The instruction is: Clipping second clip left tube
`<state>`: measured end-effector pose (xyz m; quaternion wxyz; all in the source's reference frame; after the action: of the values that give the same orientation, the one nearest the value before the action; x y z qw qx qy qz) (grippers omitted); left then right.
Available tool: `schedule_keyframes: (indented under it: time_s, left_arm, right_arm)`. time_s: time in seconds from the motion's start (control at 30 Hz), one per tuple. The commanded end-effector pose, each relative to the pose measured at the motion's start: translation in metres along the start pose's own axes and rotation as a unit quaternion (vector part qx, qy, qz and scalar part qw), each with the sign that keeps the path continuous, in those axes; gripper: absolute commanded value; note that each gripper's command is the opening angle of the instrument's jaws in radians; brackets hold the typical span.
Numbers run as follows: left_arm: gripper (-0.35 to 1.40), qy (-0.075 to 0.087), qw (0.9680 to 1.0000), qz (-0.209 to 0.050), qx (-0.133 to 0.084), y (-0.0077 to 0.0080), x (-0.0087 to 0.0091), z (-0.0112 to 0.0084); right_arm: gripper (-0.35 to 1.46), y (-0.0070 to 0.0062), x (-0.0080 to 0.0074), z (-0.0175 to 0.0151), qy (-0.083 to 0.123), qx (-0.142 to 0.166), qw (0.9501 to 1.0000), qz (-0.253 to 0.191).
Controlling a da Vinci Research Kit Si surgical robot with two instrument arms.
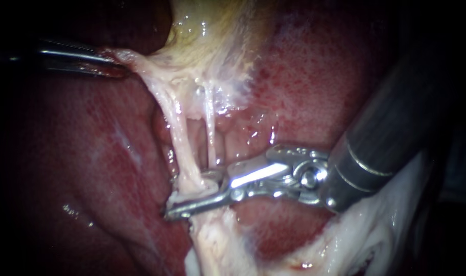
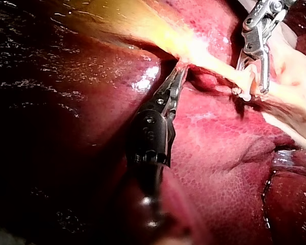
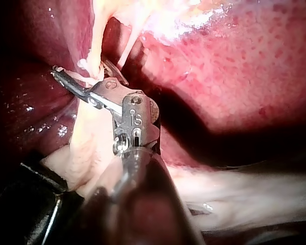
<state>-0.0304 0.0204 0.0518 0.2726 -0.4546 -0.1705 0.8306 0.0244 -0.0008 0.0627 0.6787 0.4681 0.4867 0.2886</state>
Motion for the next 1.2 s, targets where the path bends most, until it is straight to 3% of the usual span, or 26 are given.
schedule_keyframes:
  time_s: [0.03, 0.33, 0.5, 0.67, 0.83, 0.93, 1.2]
  left_arm:
    - [-0.35, 0.0, 1.0, 0.0, 0.0, 0.0, 0.0, 0.0]
    - [-0.35, 0.0, 1.0, 0.0, 0.001, 0.0, 0.0, 0.0001]
    - [-0.35, 0.0, 1.0, 0.0, 0.001, -0.0001, 0.0, 0.0001]
    - [-0.35, 0.0, 1.0, 0.0, 0.001, -0.0001, -0.0001, 0.0002]
    - [-0.35, 0.0, 1.0, 0.0, 0.001, -0.0001, -0.0001, 0.0002]
    - [-0.35, 0.0, 1.0, 0.0, 0.001, -0.0001, -0.0001, 0.0003]
    - [-0.35, 0.0, 1.0, 0.0, 0.001, -0.0001, -0.0001, 0.0004]
  right_arm:
    - [0.49, -0.0002, 0.0, 0.0002, 0.002, 0.005, 1.0, -0.002]
    - [0.47, -0.003, 0.002, 0.0008, 0.044, 0.069, 0.9966, 0.014]
    - [0.44, -0.0042, 0.0029, 0.0006, 0.054, 0.09, 0.9944, 0.016]
    - [0.3, -0.0042, 0.0027, 0.0003, 0.052, 0.092, 0.9943, 0.016]
    - [-0.05, -0.0039, 0.0024, -0.0004, 0.051, 0.093, 0.9942, 0.015]
    - [-0.17, -0.0037, 0.0022, -0.0007, 0.051, 0.093, 0.9942, 0.015]
    - [-0.34, -0.0037, 0.0021, -0.0007, 0.05, 0.094, 0.9942, 0.014]
